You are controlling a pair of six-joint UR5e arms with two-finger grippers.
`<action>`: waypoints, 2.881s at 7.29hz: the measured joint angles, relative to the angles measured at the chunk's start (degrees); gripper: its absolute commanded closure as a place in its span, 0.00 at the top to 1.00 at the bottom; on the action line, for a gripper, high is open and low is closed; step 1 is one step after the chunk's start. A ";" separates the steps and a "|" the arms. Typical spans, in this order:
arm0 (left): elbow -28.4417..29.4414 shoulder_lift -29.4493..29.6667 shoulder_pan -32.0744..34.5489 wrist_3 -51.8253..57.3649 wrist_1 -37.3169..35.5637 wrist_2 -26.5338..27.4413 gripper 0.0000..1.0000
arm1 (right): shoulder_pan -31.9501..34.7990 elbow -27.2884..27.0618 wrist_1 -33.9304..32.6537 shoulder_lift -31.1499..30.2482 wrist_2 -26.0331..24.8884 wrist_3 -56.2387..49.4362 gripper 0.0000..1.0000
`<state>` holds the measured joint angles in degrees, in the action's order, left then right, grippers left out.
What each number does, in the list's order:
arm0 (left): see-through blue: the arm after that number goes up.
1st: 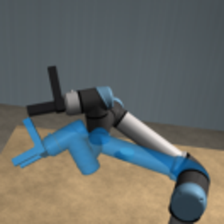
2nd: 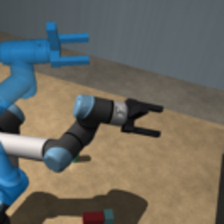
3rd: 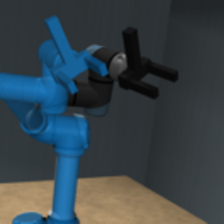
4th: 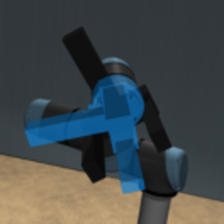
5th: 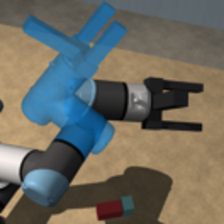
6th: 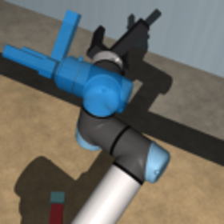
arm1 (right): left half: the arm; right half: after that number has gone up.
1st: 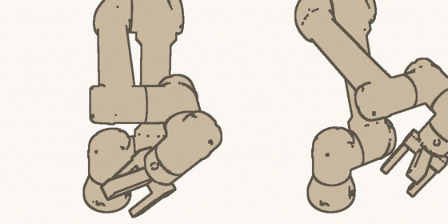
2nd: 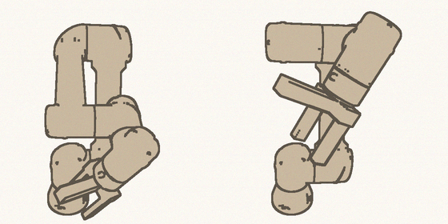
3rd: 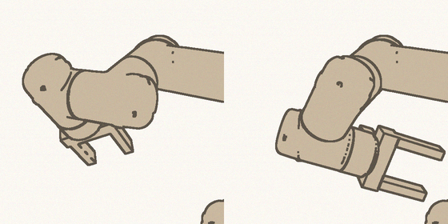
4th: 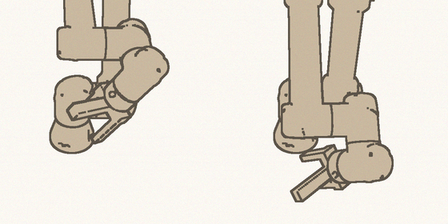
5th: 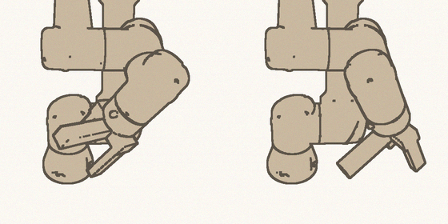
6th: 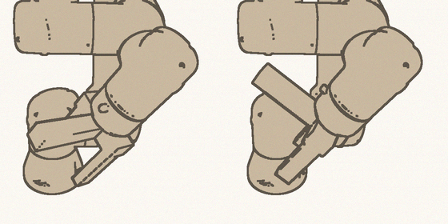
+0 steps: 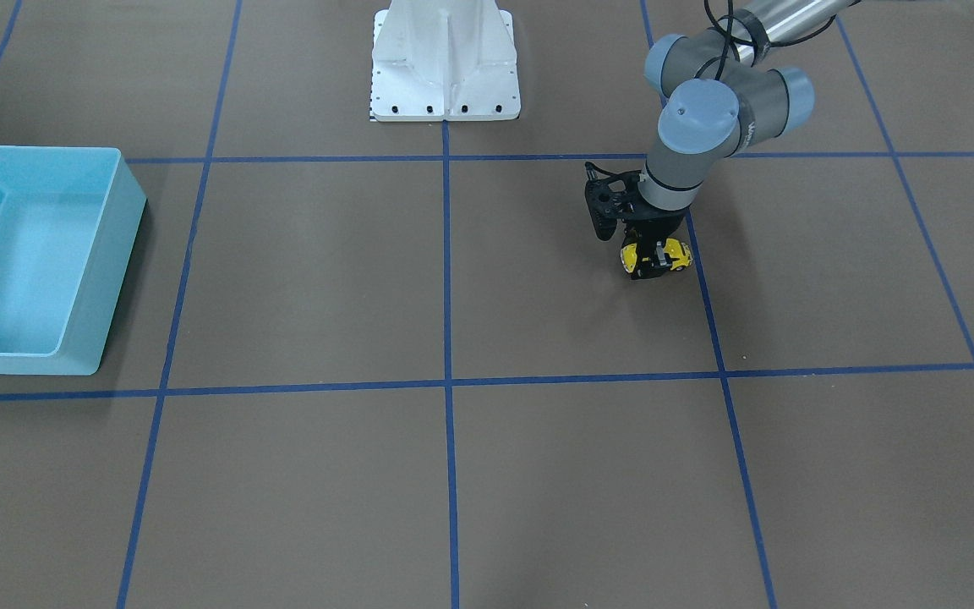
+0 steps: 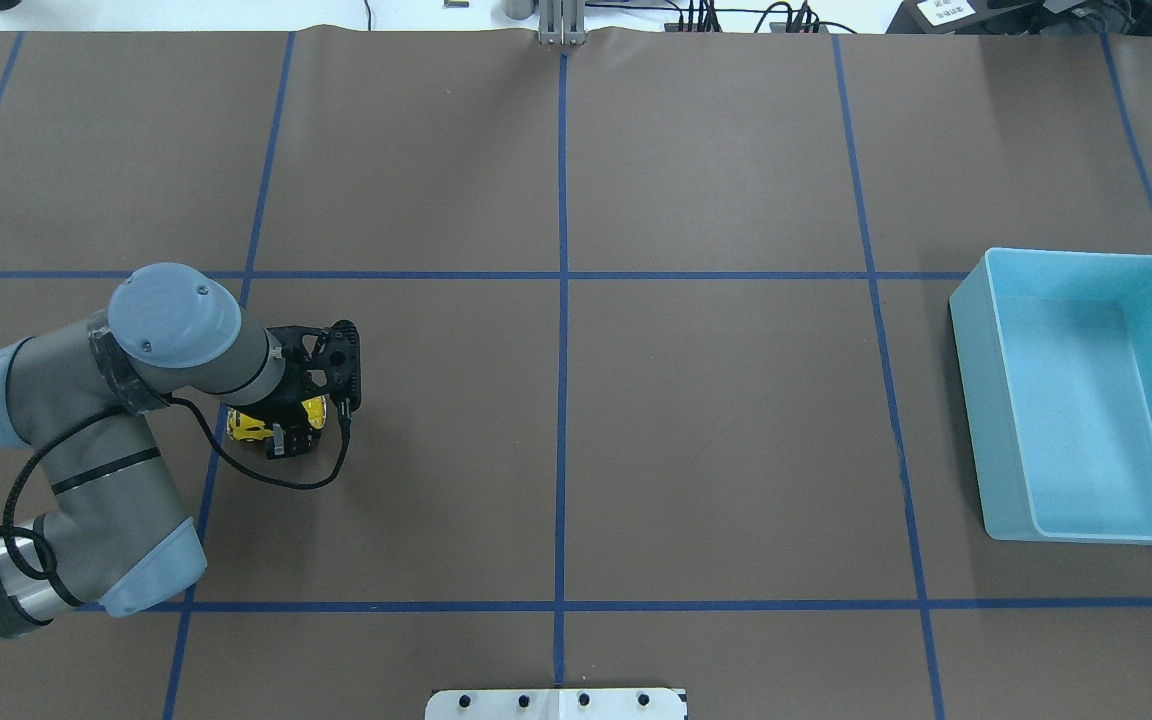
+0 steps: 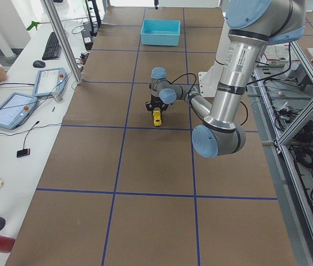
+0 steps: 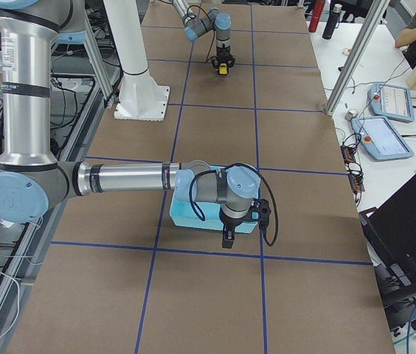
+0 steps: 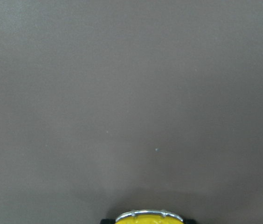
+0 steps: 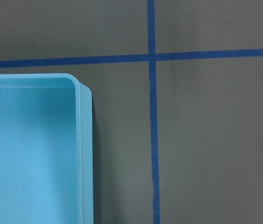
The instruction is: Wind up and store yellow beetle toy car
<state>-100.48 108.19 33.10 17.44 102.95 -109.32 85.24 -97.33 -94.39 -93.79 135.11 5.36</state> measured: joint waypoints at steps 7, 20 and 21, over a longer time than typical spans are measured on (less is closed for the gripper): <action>-3.24 0.30 -0.11 9.17 0.02 0.65 0.22 | -0.07 0.03 0.00 0.09 -0.10 0.00 1.00; 1.25 0.67 0.58 6.23 6.78 0.20 0.36 | -0.07 0.28 0.00 0.18 -0.45 0.00 1.00; 1.37 0.72 0.47 5.58 6.85 0.13 0.36 | -0.07 0.29 0.00 0.19 -0.46 0.00 1.00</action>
<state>-99.12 108.91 33.57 23.02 109.80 -109.20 85.17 -97.04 -94.39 -93.61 134.66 5.36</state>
